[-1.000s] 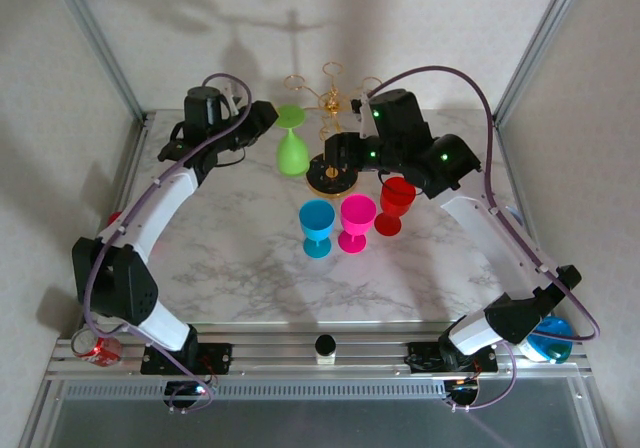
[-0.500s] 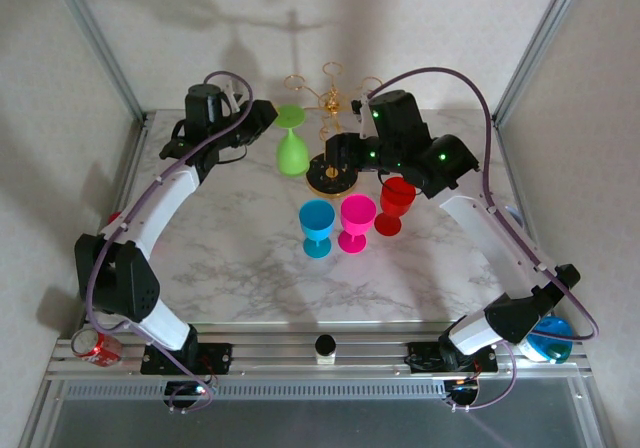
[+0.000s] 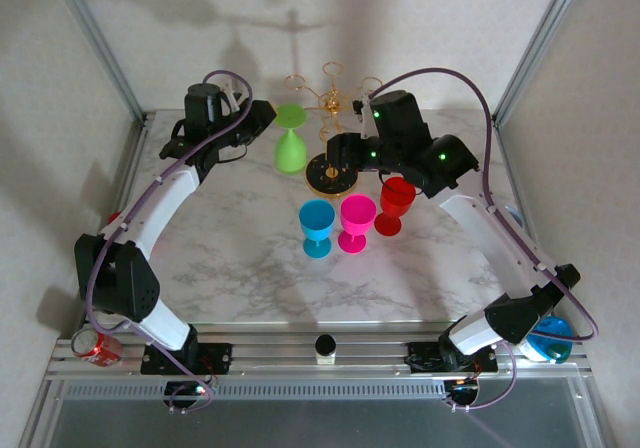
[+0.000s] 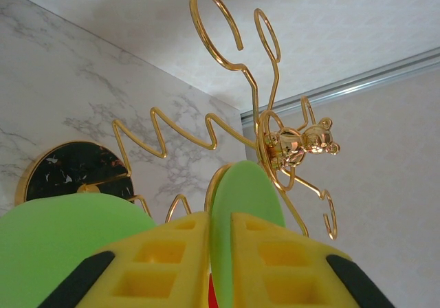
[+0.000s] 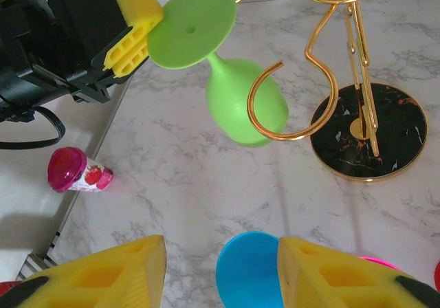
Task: Take the wine glass off the wine glass rack
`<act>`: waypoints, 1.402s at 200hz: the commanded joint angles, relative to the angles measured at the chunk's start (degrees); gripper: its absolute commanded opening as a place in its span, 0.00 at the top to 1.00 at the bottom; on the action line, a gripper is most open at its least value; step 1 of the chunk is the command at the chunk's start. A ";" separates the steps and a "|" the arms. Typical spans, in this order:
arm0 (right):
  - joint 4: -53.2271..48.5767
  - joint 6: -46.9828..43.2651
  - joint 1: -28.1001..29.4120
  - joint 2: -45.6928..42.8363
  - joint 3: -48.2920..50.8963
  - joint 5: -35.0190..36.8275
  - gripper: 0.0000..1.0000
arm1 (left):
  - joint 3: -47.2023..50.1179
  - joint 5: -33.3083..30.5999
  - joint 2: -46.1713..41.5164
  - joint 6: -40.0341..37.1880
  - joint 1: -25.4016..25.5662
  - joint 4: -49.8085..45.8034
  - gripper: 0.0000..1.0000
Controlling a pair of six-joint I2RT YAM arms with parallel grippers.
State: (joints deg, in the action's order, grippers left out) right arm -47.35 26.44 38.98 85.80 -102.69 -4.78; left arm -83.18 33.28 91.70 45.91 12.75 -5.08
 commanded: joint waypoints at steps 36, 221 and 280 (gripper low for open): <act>0.79 0.62 -0.39 -1.50 0.44 -1.10 0.54 | -1.50 1.00 0.20 0.20 -0.29 1.66 0.92; 1.31 1.41 -0.47 -1.99 0.65 -1.75 0.54 | -1.12 6.58 0.77 9.46 -0.97 12.62 1.00; 1.30 1.52 -0.42 -2.35 1.01 -1.71 0.54 | -3.73 7.33 3.22 8.73 -0.97 11.75 1.00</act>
State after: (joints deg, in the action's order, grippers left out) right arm -47.33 27.31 38.87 85.10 -102.26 -6.09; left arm -83.37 39.09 93.27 54.92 12.25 5.26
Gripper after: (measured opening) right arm 0.463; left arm 0.058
